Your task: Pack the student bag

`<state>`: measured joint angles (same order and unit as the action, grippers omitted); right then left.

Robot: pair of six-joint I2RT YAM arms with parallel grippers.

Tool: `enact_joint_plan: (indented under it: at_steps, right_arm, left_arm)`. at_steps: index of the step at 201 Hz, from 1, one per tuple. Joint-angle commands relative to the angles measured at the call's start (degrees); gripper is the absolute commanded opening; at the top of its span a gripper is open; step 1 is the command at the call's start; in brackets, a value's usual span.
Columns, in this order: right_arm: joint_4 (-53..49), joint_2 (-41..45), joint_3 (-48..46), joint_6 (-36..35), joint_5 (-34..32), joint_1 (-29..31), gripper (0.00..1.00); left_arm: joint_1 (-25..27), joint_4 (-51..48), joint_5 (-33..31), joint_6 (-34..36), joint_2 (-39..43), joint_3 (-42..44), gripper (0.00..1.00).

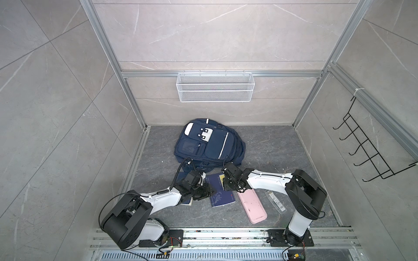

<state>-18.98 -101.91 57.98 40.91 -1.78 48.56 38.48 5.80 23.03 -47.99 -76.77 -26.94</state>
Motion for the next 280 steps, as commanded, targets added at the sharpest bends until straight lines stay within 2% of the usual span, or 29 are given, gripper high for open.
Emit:
enact_joint_plan:
  at_steps: [1, 45, 115, 239, 280]
  right_arm:
    - [-0.1, -5.0, -2.0, 0.4, 4.6, 1.5, 0.4]
    - [0.9, -5.2, -1.5, 1.2, 5.5, 2.4, 0.4]
    - [2.1, -4.2, -2.1, 2.4, 6.1, 3.3, 0.4]
    - [2.3, -4.1, -2.0, 3.5, 6.6, 4.9, 0.4]
    - [1.9, -3.4, -2.5, 3.6, 5.7, 4.9, 0.4]
  left_arm:
    - [0.8, 4.2, 5.1, 1.5, 4.1, -1.5, 0.51]
    - [0.8, -0.3, 0.9, 3.4, 9.2, -1.9, 0.49]
    - [0.8, -5.1, -1.9, 4.9, 6.3, -4.1, 0.48]
    - [0.8, 2.7, -4.9, 0.7, 8.6, -2.9, 0.37]
    - [0.7, -2.1, -7.2, 0.8, 7.2, -3.8, 0.32]
